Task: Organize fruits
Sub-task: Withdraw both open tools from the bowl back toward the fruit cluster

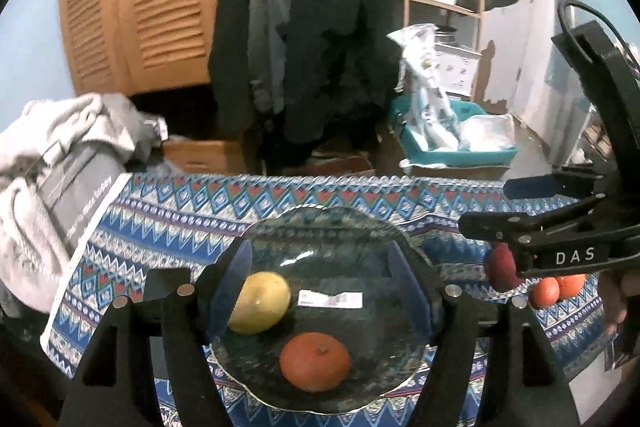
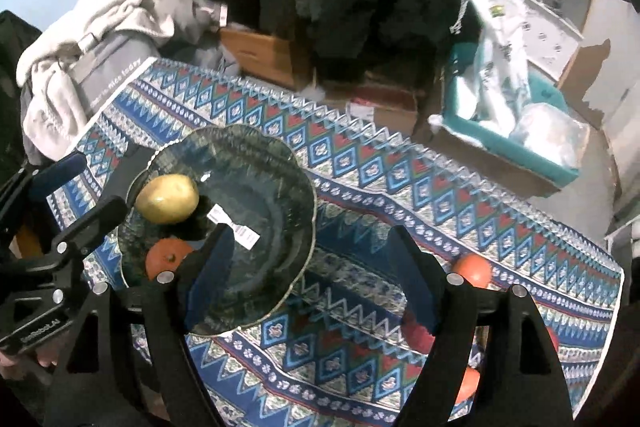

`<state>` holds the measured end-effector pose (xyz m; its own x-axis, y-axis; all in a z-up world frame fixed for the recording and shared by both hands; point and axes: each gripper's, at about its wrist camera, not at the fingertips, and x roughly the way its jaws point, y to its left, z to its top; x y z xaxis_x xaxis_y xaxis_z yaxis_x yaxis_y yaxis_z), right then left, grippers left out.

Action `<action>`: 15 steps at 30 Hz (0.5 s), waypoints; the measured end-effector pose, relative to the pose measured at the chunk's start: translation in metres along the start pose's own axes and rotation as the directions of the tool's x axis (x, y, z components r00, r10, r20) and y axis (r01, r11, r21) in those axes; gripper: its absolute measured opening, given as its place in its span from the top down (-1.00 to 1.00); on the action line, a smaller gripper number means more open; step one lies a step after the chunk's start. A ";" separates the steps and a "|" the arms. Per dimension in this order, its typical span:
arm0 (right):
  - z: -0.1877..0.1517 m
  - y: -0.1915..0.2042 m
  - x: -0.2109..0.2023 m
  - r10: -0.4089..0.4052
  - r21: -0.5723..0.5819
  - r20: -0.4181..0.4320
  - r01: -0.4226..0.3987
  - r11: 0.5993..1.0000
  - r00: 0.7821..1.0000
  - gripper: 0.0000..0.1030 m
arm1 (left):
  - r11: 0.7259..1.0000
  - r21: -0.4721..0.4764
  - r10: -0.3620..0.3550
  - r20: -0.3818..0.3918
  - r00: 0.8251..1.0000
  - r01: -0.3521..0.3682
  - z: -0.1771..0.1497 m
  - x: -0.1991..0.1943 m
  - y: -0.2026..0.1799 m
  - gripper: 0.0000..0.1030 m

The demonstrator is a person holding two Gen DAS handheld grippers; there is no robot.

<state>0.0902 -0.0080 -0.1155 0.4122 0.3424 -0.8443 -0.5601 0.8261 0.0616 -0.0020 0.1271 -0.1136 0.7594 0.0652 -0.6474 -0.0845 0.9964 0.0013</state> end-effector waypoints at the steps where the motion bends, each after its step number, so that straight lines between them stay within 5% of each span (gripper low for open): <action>1: -0.001 -0.001 -0.004 -0.004 0.002 0.008 0.004 1.000 1.000 -0.54 | 1.000 0.010 -0.006 0.006 1.000 0.006 0.001 -0.002 -0.004 -0.41; 9: -0.011 -0.022 -0.040 -0.035 0.027 0.078 0.033 0.999 0.996 -0.54 | 0.993 0.053 -0.104 0.000 0.995 0.104 0.011 -0.011 -0.038 -0.49; 15: -0.024 -0.041 -0.062 -0.079 0.040 0.099 0.075 0.996 0.992 -0.54 | 0.992 0.043 -0.113 -0.047 0.992 0.115 0.019 -0.010 -0.057 -0.49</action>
<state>0.0706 -0.0735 -0.0787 0.5242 0.3191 -0.7895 -0.4983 0.8668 0.0194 0.0074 0.0707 -0.0922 0.7327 -0.0507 -0.6786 0.0317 0.9987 -0.0404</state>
